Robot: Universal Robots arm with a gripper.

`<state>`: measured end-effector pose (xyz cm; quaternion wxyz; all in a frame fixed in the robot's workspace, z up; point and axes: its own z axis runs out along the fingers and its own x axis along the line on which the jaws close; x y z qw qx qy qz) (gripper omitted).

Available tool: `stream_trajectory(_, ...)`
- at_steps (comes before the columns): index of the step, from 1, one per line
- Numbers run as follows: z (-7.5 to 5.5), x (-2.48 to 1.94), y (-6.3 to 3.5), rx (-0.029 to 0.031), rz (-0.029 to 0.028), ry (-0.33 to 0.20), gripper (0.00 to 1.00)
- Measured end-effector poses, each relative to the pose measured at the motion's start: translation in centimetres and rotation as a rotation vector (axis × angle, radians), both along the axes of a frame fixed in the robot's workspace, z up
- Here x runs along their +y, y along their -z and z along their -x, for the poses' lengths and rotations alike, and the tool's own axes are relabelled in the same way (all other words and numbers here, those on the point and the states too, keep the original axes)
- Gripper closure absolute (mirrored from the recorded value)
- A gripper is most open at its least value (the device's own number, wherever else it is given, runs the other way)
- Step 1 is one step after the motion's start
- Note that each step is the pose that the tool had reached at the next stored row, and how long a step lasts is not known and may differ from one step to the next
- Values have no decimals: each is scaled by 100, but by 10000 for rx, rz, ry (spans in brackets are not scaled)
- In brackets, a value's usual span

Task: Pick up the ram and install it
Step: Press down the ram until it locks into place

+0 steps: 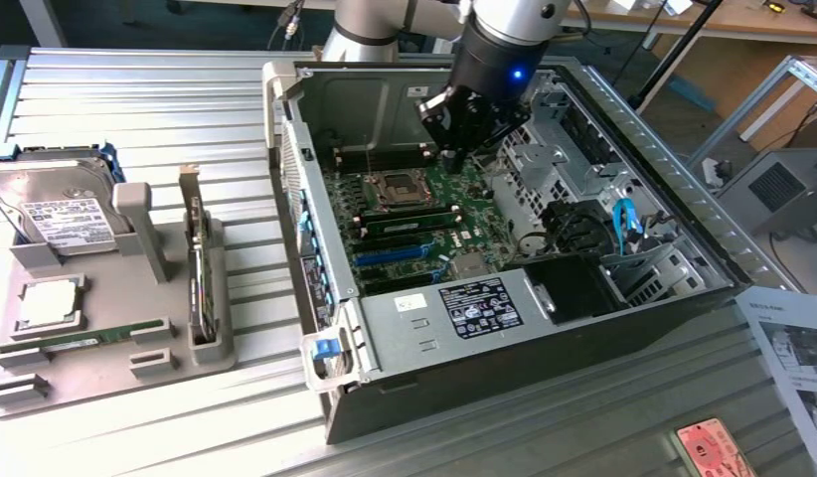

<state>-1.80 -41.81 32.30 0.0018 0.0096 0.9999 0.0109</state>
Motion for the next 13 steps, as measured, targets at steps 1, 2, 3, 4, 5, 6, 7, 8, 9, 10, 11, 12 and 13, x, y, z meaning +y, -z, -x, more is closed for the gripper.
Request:
stream_trajectory(1, -2, 0, 0, 7, 0, 0, 89)
stream_trajectory(2, -5, 0, 0, 15, 0, 0, 89)
stream_trajectory(3, -8, 0, 0, 24, 0, 0, 89)
stream_trajectory(4, -10, 0, 0, 32, 0, 0, 89)
stream_trajectory(5, -12, 0, 0, 39, 0, 1, 89)
stream_trajectory(6, -14, 0, 0, 44, -1, 0, 89)
stream_trajectory(7, -16, 0, 0, 50, 0, 0, 89)
stream_trajectory(8, -17, 0, 0, 54, 0, 0, 89)
stream_trajectory(9, -18, 0, 0, 56, 0, 0, 89)
stream_trajectory(10, -18, 0, 0, 56, 0, 0, 89)
stream_trajectory(11, -18, 0, 0, 56, 0, 0, 89)
stream_trajectory(12, -18, 0, -1, 56, -2, 0, 89)
stream_trajectory(13, -18, 0, -8, 57, 2, 0, 89)
